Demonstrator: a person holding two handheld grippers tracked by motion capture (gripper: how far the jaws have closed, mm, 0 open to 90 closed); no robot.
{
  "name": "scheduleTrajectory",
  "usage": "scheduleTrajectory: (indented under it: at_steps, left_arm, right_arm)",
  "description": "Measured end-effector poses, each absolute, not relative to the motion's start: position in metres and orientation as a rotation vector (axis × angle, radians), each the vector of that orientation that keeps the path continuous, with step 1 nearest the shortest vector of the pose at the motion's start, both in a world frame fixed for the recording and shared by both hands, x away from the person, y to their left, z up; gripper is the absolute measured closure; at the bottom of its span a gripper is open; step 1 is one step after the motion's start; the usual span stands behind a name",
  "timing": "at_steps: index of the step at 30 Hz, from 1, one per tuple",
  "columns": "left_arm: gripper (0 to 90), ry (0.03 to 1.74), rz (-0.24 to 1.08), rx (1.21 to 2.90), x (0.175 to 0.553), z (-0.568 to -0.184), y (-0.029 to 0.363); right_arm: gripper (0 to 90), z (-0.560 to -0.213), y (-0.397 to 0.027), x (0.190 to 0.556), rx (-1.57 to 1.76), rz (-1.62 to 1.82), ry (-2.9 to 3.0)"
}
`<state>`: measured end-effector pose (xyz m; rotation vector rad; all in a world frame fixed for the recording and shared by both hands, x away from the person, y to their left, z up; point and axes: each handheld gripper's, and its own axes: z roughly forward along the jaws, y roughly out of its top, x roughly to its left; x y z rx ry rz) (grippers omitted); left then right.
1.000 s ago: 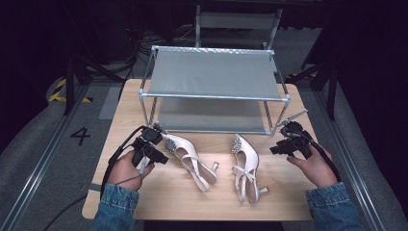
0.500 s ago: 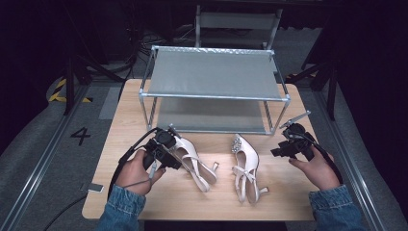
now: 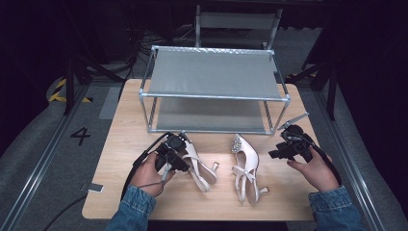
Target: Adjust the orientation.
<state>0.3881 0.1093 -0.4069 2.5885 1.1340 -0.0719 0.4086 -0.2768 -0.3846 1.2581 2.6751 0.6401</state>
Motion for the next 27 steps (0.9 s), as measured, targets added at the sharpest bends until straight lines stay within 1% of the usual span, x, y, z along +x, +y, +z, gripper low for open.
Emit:
scheduleTrajectory:
  at_steps: [2,5,6,8,10,12,18,20,27]
  left_arm:
    - [55.0,1.136,-0.102,2.587,0.391,-0.412,0.109]
    - [59.6,1.126,-0.111,2.61,0.394,-0.418,0.108]
    - [63.0,1.128,-0.117,2.605,0.393,-0.419,0.108]
    - [74.7,1.091,-0.106,2.596,0.393,-0.415,0.109]
    - [81.6,1.059,-0.113,2.564,0.391,-0.411,0.11]
    - [83.6,1.043,-0.09,2.561,0.389,-0.406,0.109]
    - [87.6,1.024,-0.077,2.575,0.386,-0.398,0.105]
    - [87.8,1.022,-0.049,2.575,0.384,-0.392,0.105]
    - [87.9,1.029,-0.016,2.568,0.383,-0.377,0.109]
  right_arm:
    - [50.2,-0.385,-0.277,0.408,1.263,0.639,2.672]
    - [50.2,-0.385,-0.28,0.407,1.262,0.644,2.671]
    - [50.3,-0.385,-0.28,0.406,1.269,0.639,2.667]
    - [50.3,-0.385,-0.282,0.406,1.272,0.638,2.663]
    - [50.4,-0.385,-0.283,0.406,1.28,0.639,2.66]
    - [50.4,-0.385,-0.285,0.405,1.282,0.639,2.657]
    - [50.4,-0.385,-0.287,0.404,1.282,0.636,2.649]
    - [50.3,-0.385,-0.288,0.403,1.281,0.636,2.646]
    - [50.0,-0.386,-0.292,0.401,1.306,0.632,2.636]
